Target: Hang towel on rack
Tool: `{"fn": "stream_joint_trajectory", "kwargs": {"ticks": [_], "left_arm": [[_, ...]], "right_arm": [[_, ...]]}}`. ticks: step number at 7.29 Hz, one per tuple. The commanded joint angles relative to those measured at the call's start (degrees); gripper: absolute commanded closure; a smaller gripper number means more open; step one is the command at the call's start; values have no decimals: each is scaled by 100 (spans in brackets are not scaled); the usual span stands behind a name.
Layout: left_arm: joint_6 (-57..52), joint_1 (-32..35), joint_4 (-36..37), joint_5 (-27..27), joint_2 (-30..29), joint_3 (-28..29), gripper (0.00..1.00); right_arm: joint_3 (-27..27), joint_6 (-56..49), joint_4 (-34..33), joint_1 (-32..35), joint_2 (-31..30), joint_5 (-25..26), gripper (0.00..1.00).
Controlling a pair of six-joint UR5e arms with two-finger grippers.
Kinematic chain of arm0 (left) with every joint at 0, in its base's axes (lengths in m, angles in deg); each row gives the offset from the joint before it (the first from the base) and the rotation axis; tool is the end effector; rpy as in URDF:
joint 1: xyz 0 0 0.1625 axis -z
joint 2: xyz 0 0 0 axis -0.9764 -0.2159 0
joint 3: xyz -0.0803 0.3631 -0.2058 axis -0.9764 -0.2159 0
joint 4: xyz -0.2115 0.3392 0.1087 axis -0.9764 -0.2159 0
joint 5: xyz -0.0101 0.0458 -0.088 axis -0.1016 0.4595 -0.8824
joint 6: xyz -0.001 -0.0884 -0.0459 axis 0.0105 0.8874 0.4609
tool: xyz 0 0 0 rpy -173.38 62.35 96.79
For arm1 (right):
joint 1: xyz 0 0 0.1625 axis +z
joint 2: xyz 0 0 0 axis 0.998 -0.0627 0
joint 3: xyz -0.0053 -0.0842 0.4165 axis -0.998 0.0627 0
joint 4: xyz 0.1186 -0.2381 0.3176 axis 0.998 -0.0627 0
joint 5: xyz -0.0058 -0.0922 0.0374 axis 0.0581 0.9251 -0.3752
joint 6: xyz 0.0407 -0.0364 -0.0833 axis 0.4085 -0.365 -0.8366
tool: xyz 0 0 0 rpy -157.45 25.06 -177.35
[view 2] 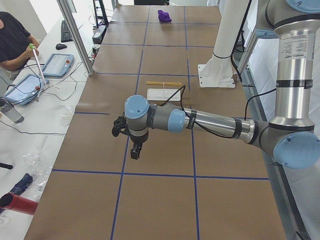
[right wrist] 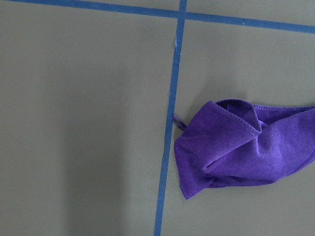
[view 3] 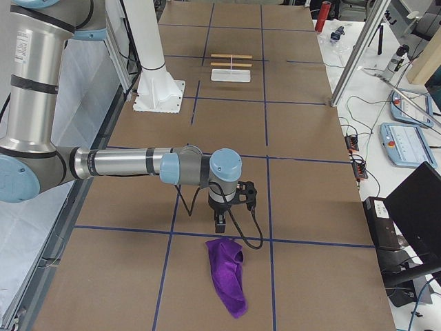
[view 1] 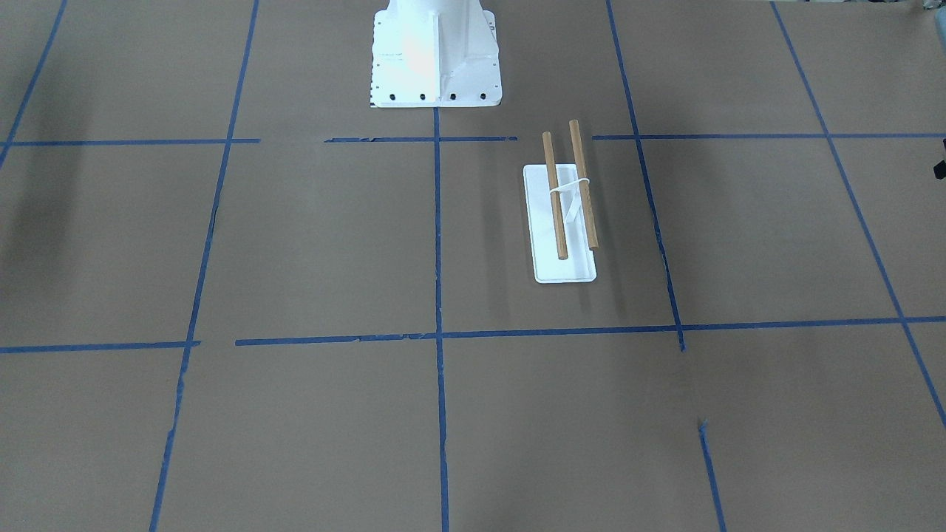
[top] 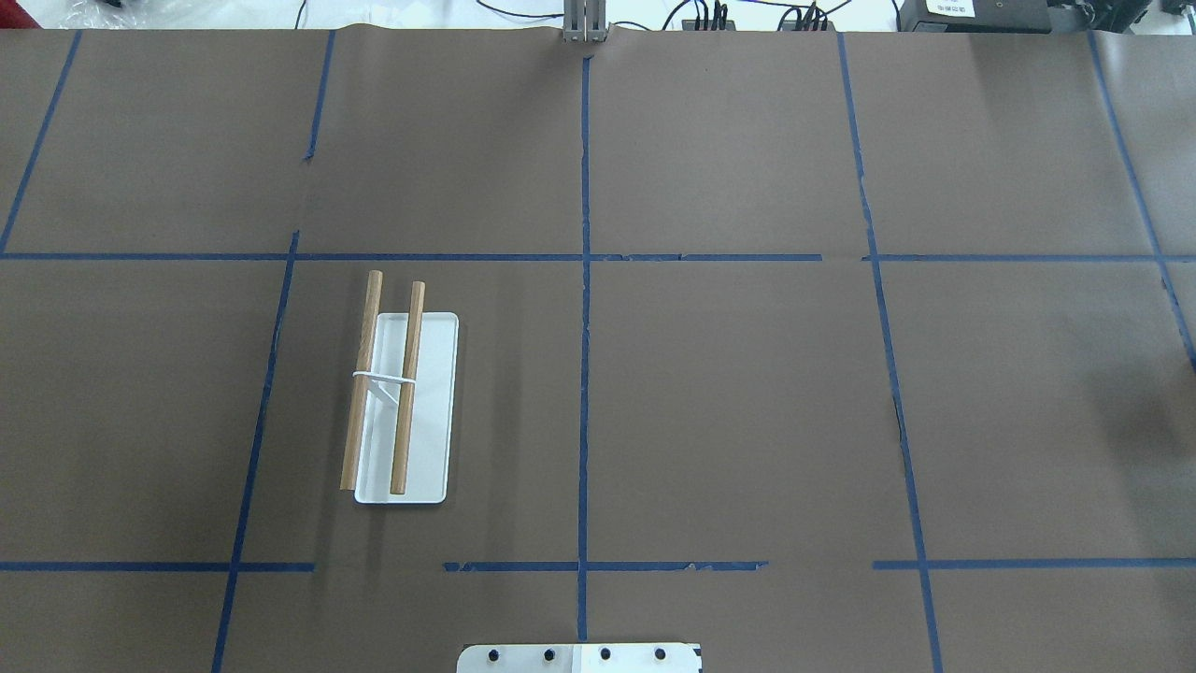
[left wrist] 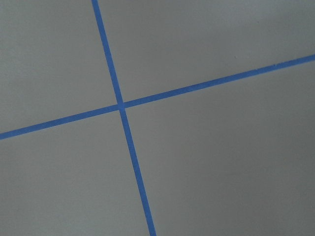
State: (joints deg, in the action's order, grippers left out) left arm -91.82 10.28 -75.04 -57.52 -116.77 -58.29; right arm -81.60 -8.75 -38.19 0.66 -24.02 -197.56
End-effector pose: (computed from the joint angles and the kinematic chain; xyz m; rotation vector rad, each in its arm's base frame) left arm -0.0435 -0.4791 0.5658 0.1512 0.7974 0.1675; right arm 0.0449 -0.3981 0.6305 -0.0313 -0.7525 -0.1124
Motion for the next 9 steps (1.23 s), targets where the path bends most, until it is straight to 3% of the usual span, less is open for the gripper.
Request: {"fn": "stream_joint_trajectory", "kwargs": {"ticks": [1,5,7,9], "left_arm": [[-111,131,377,-9,-253,-63,0],[18,96,344,44,-202,-125,0],[467,87,300,-281,-238,-177,0],[468,87,30,-378,-220,-143,0]], "right_arm": [[62,4,-8,-50,9,8,0],[88,4,9,-59,9,-9,0],[79,4,44,-67,44,-44,0],[751,22,1338,-137,36,-44,0]]}}
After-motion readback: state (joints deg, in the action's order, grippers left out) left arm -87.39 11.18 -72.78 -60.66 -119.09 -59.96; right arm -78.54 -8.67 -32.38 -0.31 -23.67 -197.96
